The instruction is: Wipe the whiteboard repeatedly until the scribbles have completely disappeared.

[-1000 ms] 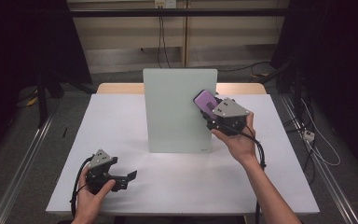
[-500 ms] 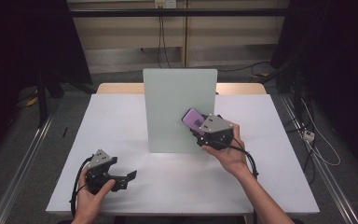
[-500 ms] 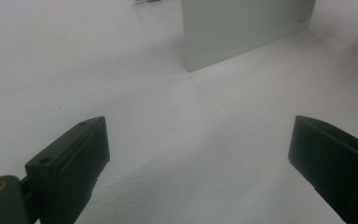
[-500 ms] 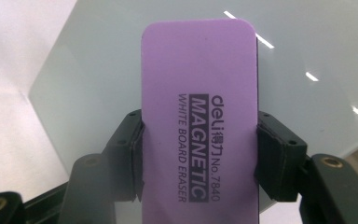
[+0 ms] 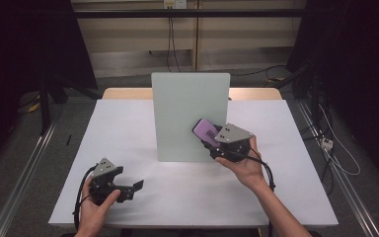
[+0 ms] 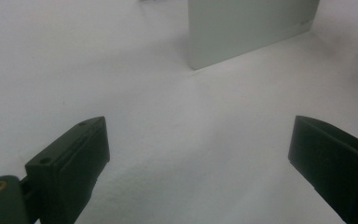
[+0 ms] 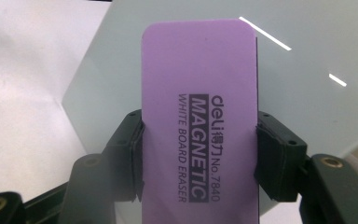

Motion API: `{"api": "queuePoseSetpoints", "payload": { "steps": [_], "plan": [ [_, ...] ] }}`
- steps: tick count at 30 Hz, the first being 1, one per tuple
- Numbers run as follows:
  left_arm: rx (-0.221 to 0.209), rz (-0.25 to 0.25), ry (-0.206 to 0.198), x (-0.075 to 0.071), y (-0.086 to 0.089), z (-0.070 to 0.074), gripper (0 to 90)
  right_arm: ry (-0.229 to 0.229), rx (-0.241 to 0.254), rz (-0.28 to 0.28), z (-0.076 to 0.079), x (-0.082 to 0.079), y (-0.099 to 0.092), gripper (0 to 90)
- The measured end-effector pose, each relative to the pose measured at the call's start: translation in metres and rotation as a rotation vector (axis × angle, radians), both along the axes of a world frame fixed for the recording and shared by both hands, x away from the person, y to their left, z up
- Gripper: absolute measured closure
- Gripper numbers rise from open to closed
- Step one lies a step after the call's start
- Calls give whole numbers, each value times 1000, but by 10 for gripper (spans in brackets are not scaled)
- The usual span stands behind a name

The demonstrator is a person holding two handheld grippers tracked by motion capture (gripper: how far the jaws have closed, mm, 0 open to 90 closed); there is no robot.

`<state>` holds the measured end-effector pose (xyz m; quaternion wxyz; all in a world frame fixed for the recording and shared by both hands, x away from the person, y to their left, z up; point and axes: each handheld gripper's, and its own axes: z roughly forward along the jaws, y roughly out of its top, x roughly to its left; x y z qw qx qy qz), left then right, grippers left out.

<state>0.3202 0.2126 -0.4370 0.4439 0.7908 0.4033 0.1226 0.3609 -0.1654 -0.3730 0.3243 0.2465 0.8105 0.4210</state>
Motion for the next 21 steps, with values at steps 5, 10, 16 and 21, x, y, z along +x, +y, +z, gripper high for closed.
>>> {"api": "queuePoseSetpoints", "payload": {
  "steps": [5,10,16,21],
  "plan": [
    [-4,8,0,-1,0,1,52,37,22,19,-2,-3,0,415],
    [-1,6,-3,-1,-1,1,52,61,42,21,-2,-5,-6,415],
    [1,6,-1,-1,-1,1,52,85,65,30,0,-9,-12,415],
    [5,4,-1,-1,-1,1,52,117,70,50,3,-11,-15,415]
  ]
}}
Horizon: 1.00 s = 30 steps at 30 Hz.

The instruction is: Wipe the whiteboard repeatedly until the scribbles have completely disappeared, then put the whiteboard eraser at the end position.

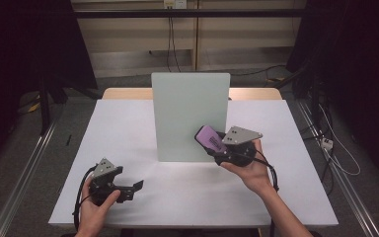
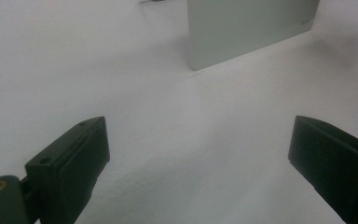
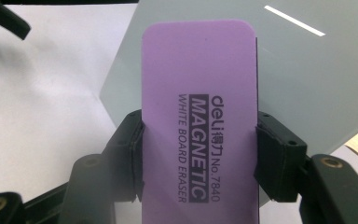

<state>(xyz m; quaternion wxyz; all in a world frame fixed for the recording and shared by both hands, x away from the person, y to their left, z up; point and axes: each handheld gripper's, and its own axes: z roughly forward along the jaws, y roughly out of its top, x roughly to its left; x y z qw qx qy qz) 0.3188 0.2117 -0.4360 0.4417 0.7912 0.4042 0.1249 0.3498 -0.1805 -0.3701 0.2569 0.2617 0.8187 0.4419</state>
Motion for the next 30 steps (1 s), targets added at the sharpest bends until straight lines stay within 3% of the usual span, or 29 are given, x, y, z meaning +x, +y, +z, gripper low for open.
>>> {"api": "queuePoseSetpoints", "payload": {
  "steps": [12,24,30],
  "plan": [
    [-11,-2,9,0,2,-1,52,139,-20,61,-1,4,2,415],
    [7,-14,-2,1,-2,0,52,184,-54,118,-4,-3,11,415],
    [-10,-6,-4,0,0,1,51,222,-105,145,-11,-3,20,415]
  ]
}}
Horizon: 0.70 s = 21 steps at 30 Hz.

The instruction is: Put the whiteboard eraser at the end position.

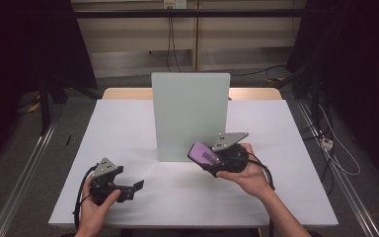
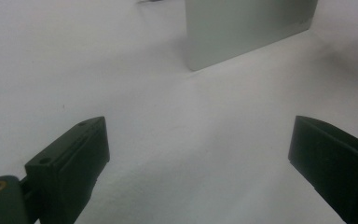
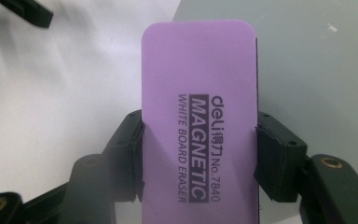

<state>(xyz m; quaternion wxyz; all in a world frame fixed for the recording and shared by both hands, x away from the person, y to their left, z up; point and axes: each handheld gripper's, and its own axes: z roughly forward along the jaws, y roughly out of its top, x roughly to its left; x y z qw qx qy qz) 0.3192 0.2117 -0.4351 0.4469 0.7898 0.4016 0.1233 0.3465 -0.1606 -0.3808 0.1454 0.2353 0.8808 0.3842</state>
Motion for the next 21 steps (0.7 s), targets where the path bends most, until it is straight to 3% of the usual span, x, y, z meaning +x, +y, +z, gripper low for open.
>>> {"api": "queuePoseSetpoints", "payload": {
  "steps": [5,9,21],
  "plan": [
    [-1,-6,0,1,0,1,51,24,-52,38,-8,1,11,415],
    [3,-4,1,1,-1,0,51,46,-99,105,-13,-2,18,415],
    [1,-10,9,1,0,0,51,115,-211,183,-35,-2,40,415]
  ]
}}
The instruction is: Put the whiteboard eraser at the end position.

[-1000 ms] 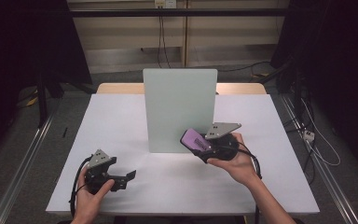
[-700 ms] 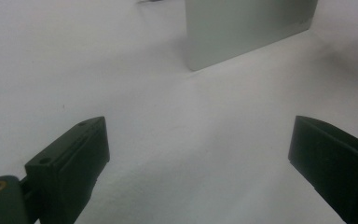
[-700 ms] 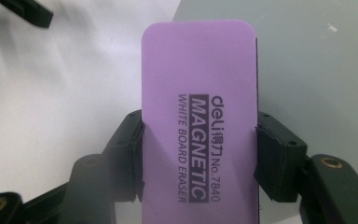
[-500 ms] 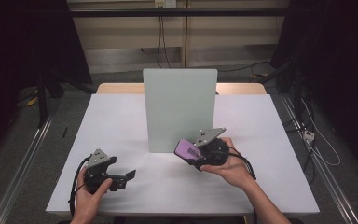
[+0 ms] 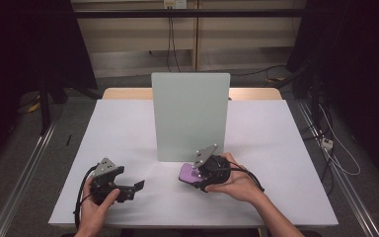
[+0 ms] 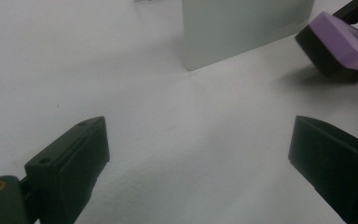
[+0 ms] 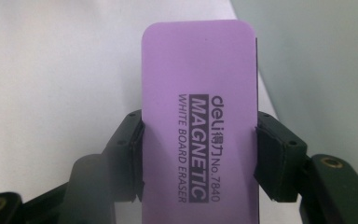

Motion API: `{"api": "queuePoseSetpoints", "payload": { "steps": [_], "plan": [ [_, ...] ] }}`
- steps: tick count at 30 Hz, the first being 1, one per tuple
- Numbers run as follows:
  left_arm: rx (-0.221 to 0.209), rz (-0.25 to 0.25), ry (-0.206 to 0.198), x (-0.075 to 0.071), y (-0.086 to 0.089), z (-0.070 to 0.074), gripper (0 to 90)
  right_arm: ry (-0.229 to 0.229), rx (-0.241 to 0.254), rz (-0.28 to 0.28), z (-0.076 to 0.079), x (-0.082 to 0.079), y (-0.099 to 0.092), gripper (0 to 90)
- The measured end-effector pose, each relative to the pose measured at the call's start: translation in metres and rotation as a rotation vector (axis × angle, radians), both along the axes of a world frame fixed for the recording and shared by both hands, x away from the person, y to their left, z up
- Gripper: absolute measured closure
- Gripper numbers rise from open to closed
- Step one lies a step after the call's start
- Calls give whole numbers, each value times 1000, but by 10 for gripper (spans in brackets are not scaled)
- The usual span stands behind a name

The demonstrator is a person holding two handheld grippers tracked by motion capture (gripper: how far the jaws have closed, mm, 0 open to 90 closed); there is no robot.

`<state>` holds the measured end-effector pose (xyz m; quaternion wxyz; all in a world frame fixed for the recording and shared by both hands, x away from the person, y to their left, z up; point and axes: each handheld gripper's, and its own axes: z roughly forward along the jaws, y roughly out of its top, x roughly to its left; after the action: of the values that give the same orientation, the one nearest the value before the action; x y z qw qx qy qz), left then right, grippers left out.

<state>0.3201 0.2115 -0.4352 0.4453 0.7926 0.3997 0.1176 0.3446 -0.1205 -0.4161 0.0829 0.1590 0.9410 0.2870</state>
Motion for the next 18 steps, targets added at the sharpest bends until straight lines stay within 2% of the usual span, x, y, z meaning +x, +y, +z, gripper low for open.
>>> {"api": "queuePoseSetpoints", "payload": {
  "steps": [5,18],
  "plan": [
    [-8,11,4,2,-1,-1,51,16,-6,24,-4,-1,2,415],
    [-6,7,10,2,-1,-2,51,27,-17,20,-14,3,8,413]
  ]
}}
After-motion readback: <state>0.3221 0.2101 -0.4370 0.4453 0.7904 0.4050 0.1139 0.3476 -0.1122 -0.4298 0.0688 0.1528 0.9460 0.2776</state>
